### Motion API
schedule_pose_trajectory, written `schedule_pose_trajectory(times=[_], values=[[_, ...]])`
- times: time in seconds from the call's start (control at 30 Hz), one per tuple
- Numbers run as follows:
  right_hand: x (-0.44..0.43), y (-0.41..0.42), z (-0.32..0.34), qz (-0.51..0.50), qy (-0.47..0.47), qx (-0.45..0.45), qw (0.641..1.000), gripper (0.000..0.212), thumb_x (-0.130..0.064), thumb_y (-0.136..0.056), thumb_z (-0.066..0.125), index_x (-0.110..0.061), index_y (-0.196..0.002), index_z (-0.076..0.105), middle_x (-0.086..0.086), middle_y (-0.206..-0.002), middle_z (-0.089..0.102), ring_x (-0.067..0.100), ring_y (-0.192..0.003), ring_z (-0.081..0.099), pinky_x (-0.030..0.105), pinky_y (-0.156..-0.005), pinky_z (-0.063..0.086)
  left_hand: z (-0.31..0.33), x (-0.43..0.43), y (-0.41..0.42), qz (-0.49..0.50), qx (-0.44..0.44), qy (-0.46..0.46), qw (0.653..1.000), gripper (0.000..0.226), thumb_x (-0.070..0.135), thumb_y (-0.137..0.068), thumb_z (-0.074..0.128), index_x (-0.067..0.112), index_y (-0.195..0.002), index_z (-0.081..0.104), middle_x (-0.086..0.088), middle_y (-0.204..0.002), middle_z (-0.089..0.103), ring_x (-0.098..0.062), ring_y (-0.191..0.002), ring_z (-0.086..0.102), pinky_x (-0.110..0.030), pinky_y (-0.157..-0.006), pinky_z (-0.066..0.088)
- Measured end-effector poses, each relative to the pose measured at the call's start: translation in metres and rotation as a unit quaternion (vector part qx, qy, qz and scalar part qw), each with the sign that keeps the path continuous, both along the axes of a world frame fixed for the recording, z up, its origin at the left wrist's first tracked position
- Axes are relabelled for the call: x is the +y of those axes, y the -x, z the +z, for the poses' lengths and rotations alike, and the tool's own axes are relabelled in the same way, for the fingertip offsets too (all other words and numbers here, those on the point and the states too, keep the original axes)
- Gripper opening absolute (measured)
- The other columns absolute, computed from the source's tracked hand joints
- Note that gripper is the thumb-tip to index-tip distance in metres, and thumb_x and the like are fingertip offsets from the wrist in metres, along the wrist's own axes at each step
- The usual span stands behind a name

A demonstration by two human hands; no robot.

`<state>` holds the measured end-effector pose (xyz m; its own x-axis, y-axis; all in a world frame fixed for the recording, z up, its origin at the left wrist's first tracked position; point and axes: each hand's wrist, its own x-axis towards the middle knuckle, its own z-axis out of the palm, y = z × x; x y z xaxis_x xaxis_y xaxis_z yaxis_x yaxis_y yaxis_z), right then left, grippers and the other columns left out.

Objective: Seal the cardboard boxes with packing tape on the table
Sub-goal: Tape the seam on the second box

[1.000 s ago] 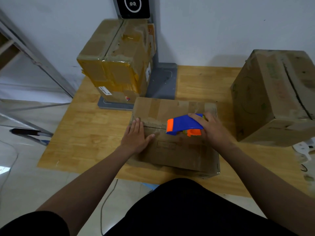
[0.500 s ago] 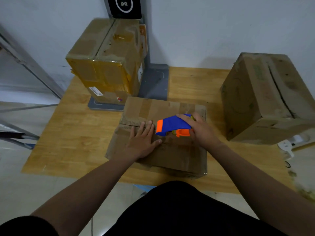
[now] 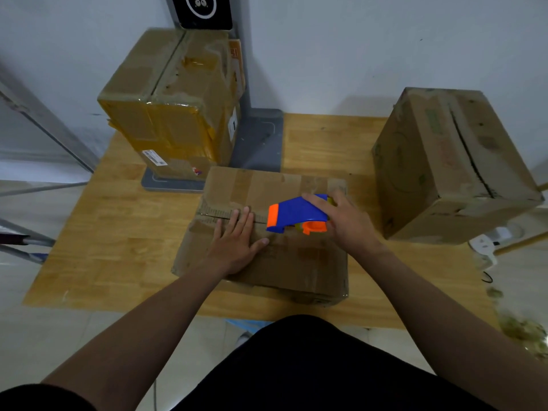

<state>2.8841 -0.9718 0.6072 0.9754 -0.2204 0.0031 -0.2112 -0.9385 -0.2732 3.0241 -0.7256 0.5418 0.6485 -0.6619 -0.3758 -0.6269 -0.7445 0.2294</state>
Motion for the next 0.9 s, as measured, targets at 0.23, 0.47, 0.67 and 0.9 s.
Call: schedule_pose_trajectory(times=[0.23, 0.47, 0.67, 0.9], values=[[-0.037, 0.044, -0.003, -0.054, 0.039, 0.016, 0.998, 0.065, -0.034, -0.100, 0.056, -0.049, -0.150, 0.018, 0.008, -0.131, 0.037, 0.027, -0.123, 0.046, 0.043, -0.067, 0.057, -0.002, -0.002, -0.001, 0.003, -0.001, -0.001, 1.000, 0.107, 0.084, -0.079, -0.005, 0.019, -0.164, -0.009, 0.005, -0.169, -0.021, -0.015, -0.155, -0.021, -0.053, -0.126, -0.010], [-0.031, 0.038, -0.001, -0.060, 0.039, 0.032, 0.997, 0.067, -0.039, -0.098, 0.058, -0.048, -0.150, 0.017, 0.007, -0.133, 0.035, 0.025, -0.125, 0.043, 0.037, -0.068, 0.055, 0.003, -0.013, 0.005, 0.022, -0.006, -0.048, 0.999, 0.095, 0.080, -0.093, 0.012, 0.021, -0.163, -0.011, 0.004, -0.168, -0.026, -0.022, -0.155, -0.022, -0.064, -0.122, -0.008], [-0.030, 0.037, 0.000, -0.059, 0.038, 0.032, 0.997, 0.061, -0.046, -0.095, 0.046, -0.047, -0.150, 0.022, 0.009, -0.135, 0.037, 0.028, -0.128, 0.042, 0.041, -0.071, 0.055, 0.016, -0.039, 0.018, 0.010, 0.018, -0.093, 0.995, 0.083, 0.076, -0.097, 0.014, 0.031, -0.162, -0.013, 0.011, -0.166, -0.030, -0.033, -0.153, -0.026, -0.080, -0.109, -0.009], [-0.033, 0.037, -0.001, -0.056, 0.024, 0.028, 0.998, 0.065, -0.043, -0.095, 0.058, -0.046, -0.149, 0.023, 0.009, -0.133, 0.039, 0.028, -0.125, 0.045, 0.042, -0.072, 0.057, 0.010, -0.064, 0.038, -0.063, -0.010, -0.056, 0.996, 0.080, 0.067, -0.103, 0.016, 0.020, -0.164, -0.007, 0.007, -0.168, -0.027, -0.017, -0.155, -0.024, -0.073, -0.118, -0.004]])
